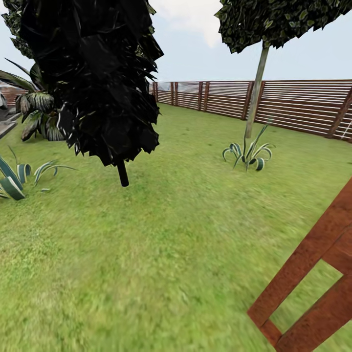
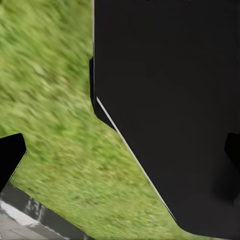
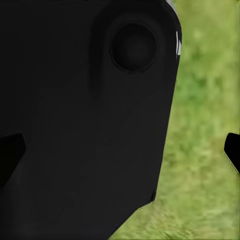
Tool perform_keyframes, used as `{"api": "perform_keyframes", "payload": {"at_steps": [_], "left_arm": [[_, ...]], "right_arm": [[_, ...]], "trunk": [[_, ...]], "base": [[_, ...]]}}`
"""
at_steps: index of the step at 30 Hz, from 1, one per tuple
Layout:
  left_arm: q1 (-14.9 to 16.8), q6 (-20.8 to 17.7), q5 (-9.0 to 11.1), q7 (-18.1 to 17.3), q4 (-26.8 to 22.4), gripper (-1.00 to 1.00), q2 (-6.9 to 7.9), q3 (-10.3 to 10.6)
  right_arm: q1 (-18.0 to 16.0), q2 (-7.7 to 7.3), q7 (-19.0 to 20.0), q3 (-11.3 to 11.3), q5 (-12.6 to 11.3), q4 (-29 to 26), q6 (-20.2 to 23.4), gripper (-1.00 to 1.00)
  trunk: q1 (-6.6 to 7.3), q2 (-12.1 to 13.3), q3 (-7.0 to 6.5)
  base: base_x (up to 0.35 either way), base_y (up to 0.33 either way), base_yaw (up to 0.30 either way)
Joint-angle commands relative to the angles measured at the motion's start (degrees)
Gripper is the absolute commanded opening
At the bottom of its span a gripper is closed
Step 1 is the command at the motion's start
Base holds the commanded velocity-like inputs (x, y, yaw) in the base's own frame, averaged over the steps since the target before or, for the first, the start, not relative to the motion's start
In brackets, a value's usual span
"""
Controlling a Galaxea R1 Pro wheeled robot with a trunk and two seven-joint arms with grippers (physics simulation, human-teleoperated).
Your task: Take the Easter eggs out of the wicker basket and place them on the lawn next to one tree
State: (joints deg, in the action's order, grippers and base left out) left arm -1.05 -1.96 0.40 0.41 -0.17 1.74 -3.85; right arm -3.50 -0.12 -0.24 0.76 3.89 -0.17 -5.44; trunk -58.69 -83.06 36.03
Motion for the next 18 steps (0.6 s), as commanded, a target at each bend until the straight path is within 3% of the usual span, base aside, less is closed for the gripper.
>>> {"api": "perform_keyframes", "payload": {"at_steps": [1,5,18], "left_arm": [[0.0,-0.2,0.0,0.0,-0.1,1.0,0.01,-0.4],[0.0,-0.2,0.0,0.0,-0.1,1.0,0.01,-0.4],[0.0,-0.2,0.0,0.1,-0.1,1.0,0.02,-0.4]], "right_arm": [[0.0,-0.02,0.0,0.0,0.5,0.1,-0.2,1.0],[0.0,-0.13,0.0,0.0,0.8,0.0,-0.2,1.0],[0.0,-0.15,0.0,0.0,0.9,0.1,-0.2,1.0]], "trunk": [[-0.03,0.0,0.03],[-0.03,0.0,0.03],[-0.03,0.0,0.03]], "base": [[0.339,0.075,0.0],[0.339,0.074,-0.108],[0.339,0.073,-0.258]]}}
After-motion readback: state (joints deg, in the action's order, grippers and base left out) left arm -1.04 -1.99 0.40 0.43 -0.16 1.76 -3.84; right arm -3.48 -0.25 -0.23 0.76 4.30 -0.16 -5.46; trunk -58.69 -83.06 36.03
